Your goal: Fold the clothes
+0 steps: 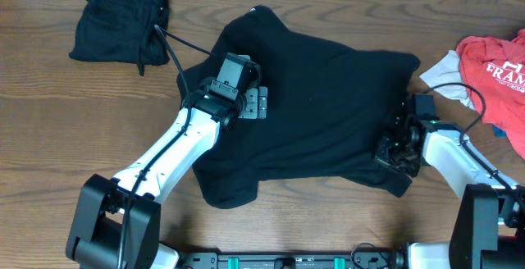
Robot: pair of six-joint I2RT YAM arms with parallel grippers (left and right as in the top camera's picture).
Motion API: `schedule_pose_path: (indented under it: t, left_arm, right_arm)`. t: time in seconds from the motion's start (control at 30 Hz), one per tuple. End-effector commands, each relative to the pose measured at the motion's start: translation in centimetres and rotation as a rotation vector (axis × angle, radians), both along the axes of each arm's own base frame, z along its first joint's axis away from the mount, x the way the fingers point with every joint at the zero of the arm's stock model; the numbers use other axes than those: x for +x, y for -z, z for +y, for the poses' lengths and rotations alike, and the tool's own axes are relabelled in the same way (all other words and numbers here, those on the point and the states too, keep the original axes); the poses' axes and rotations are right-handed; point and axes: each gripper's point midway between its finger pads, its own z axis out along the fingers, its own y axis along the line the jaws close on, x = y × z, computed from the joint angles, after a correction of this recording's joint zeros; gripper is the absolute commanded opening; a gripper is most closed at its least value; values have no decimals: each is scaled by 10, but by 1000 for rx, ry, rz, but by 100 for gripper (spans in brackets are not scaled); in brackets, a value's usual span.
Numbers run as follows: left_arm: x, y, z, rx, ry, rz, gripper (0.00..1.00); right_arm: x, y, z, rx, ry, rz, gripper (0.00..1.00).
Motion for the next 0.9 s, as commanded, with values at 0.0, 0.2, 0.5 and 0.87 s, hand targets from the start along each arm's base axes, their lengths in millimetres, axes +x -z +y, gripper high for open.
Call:
schedule_pose_path:
  t: [0.0, 0.2, 0.5, 0.87]
  left_arm:
    - [3, 1, 0, 7, 6, 2, 92]
    - [3, 1, 0, 7, 6, 0, 92]
    - [4, 0, -1, 8, 9, -4, 93]
    - [4, 0, -1, 53, 86, -17, 93]
  right_arm:
    - [-29, 14, -17, -62, 94, 112, 1]
    - [-51, 10, -22, -94, 94, 206, 1]
    - [-85, 1, -35, -180, 99, 350, 1]
    - [-39, -29, -45, -218, 88, 235, 14]
